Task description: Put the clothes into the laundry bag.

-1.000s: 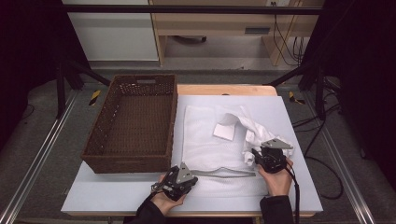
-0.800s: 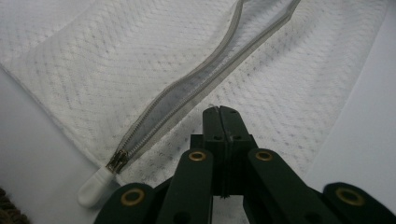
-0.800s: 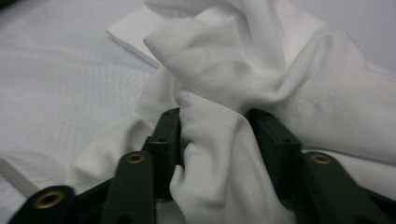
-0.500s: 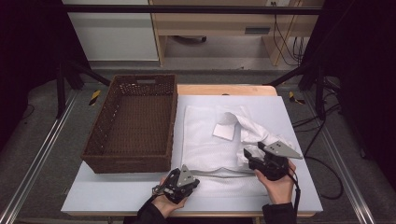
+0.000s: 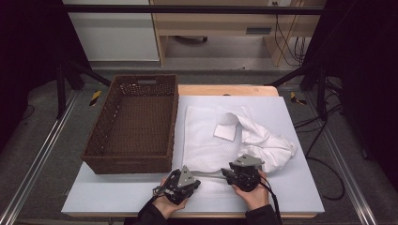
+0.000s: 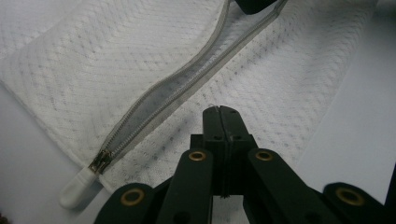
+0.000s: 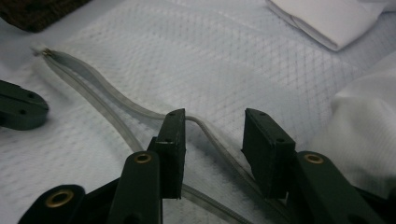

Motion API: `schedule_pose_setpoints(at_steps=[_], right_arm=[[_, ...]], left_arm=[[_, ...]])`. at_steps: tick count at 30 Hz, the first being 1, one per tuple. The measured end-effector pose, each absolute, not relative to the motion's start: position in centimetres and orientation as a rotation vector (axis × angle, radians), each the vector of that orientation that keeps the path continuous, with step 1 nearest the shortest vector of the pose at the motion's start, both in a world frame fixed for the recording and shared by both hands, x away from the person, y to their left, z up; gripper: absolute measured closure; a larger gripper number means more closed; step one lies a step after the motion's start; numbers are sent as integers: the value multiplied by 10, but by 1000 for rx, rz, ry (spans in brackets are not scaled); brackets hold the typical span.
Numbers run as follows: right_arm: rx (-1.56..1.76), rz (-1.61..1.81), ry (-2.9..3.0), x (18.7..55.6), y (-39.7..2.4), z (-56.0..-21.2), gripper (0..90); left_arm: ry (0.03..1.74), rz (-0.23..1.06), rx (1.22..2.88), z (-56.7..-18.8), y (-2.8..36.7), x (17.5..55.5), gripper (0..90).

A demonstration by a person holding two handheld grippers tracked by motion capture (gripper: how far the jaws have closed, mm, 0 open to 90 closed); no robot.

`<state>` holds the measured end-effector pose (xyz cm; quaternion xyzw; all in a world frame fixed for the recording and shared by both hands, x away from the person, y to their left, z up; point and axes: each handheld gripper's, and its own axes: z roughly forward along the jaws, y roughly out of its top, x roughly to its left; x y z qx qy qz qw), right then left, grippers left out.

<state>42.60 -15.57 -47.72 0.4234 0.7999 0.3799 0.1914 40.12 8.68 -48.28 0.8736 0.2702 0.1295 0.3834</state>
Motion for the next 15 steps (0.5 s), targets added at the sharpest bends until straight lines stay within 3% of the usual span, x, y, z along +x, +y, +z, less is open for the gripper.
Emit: schedule_pose_setpoints(at_steps=[7, 15], right_arm=[[1200, 1013, 2247, 431, -158, -484, 887], [1158, 1131, 2167, 428, -168, -454, 891]], left_arm=[[681, 329, 2229, -483, 86, 402, 900], [608, 383, 2181, -458, 84, 396, 858]])
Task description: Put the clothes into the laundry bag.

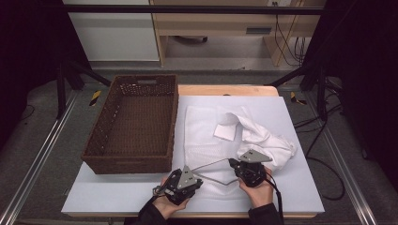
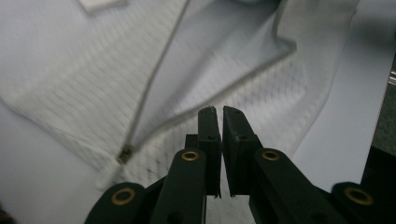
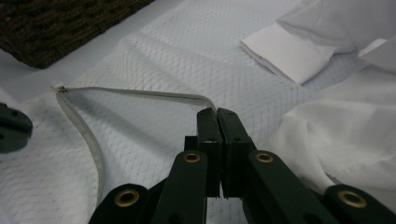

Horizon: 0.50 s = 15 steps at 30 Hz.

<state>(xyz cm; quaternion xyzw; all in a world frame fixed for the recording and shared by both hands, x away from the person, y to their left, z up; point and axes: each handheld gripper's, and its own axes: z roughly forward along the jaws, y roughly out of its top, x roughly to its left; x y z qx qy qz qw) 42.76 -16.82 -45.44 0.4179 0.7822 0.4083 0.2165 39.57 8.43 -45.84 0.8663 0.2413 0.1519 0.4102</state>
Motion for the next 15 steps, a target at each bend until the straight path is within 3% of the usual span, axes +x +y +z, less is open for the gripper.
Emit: schedule_pose_setpoints(at_steps=[7, 11, 15], right_arm=[[1149, 1202, 2135, 429, -171, -448, 890], [1140, 1229, 2118, 429, -173, -449, 890], [1129, 1244, 2125, 428, -174, -450, 889]], left_arm=[[578, 502, 2153, -428, 62, 419, 727], [581, 461, 2172, -437, 40, 442, 645], [573, 461, 2203, -448, 25, 454, 675]])
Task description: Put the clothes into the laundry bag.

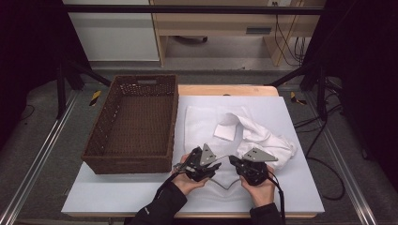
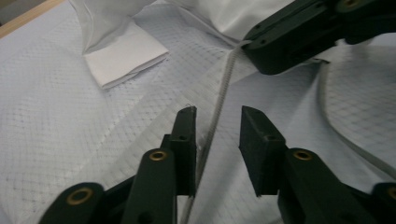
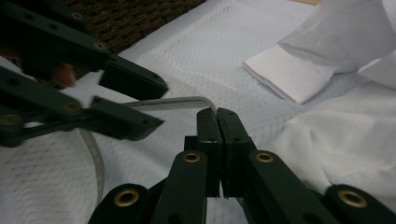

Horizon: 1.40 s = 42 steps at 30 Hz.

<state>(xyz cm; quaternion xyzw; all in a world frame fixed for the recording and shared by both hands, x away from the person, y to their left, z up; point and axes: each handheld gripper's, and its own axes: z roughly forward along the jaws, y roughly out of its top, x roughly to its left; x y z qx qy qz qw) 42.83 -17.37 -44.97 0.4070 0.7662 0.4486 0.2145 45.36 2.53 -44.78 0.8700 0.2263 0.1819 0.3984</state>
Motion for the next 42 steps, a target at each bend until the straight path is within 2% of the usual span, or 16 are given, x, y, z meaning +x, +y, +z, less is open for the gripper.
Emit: schedule_pose_setpoints(at_steps=[1, 4, 5, 8, 17, 20, 23, 25, 32, 38, 40, 42], right_arm=[[1124, 1247, 2130, 429, -174, -450, 889], [1129, 1244, 2144, 429, -174, -451, 882], [1128, 1248, 2146, 428, -174, -450, 878], [1130, 1251, 2156, 428, -173, -450, 854], [1140, 1313, 1958, 423, -208, -417, 604], [1144, 1232, 1903, 429, -220, -416, 528], [1165, 1200, 1918, 433, -227, -418, 514], [1187, 1165, 1893, 435, -230, -420, 435], [1245, 1109, 1874, 450, -239, -417, 414], [1287, 1027, 1984, 468, -232, -432, 270], [1313, 979, 2010, 474, -229, -443, 314], [1339, 982, 2006, 477, -230, -449, 447]], left_arm=[[585, 467, 2198, -450, 23, 456, 696], [620, 434, 2182, -452, 25, 461, 858], [619, 426, 2184, -452, 25, 462, 880], [620, 413, 2188, -450, 28, 461, 890], [611, 361, 2170, -443, 36, 451, 890], [609, 354, 2166, -444, 36, 449, 890], [608, 359, 2173, -445, 36, 448, 890], [610, 354, 2170, -446, 37, 448, 889], [605, 343, 2164, -447, 37, 446, 889], [607, 337, 2159, -447, 36, 446, 890], [608, 335, 2160, -447, 36, 446, 890], [610, 330, 2159, -446, 36, 447, 890]])
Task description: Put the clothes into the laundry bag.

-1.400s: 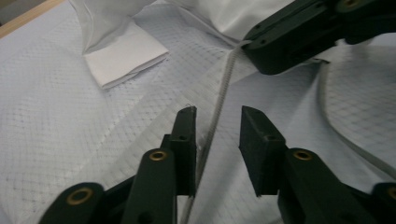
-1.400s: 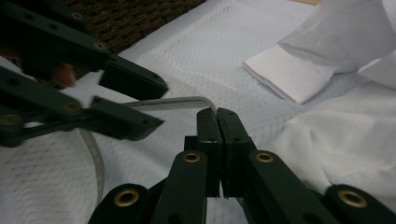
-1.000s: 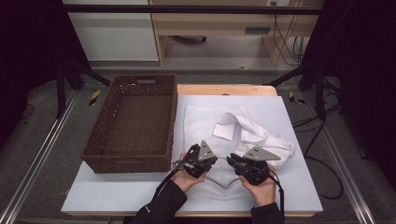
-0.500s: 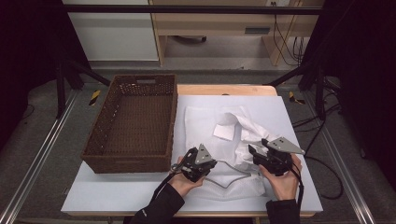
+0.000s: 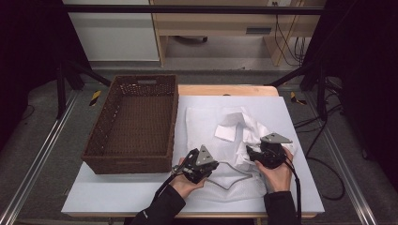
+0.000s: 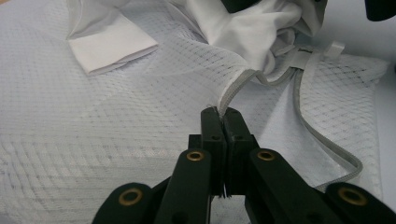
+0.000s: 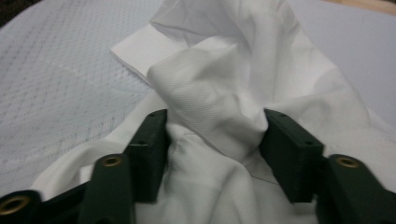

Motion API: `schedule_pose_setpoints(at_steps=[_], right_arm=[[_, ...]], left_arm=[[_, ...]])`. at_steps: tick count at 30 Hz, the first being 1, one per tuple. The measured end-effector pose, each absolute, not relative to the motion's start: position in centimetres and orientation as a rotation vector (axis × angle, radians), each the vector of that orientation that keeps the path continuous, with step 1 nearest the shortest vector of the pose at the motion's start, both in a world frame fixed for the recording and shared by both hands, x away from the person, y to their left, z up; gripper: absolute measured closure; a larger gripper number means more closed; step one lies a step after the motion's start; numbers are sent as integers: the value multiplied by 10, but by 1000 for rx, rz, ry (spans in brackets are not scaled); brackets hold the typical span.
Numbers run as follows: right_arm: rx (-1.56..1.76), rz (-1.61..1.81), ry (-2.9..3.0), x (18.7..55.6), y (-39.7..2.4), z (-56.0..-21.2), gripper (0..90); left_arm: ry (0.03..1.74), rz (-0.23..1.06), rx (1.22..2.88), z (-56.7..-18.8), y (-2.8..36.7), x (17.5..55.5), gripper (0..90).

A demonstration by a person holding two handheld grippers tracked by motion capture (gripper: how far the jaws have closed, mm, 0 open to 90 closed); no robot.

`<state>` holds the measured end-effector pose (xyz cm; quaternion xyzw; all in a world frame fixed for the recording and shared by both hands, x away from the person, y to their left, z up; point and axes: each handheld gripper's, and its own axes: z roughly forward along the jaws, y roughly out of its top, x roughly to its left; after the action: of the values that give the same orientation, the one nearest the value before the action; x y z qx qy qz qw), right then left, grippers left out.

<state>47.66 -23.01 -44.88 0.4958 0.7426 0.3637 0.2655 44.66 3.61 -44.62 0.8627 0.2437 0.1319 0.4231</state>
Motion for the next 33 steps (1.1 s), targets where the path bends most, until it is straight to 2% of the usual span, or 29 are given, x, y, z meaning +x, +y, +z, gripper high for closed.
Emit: schedule_pose_setpoints(at_steps=[1, 3, 6, 12, 23, 33], right_arm=[[1359, 1011, 2001, 477, -232, -450, 559], [1381, 1048, 1990, 475, -236, -446, 695], [1385, 1080, 1981, 468, -244, -437, 780], [1240, 1242, 1941, 440, -254, -413, 789], [1006, 1441, 1962, 398, -237, -389, 793], [957, 1378, 2168, 392, -194, -428, 799]], left_arm=[[613, 327, 2157, -446, 36, 447, 890], [615, 323, 2155, -444, 36, 447, 890], [621, 318, 2146, -441, 35, 448, 890], [673, 307, 2128, -434, 29, 457, 891], [771, 268, 2128, -433, 17, 475, 892], [796, 257, 2071, -423, 24, 475, 893]])
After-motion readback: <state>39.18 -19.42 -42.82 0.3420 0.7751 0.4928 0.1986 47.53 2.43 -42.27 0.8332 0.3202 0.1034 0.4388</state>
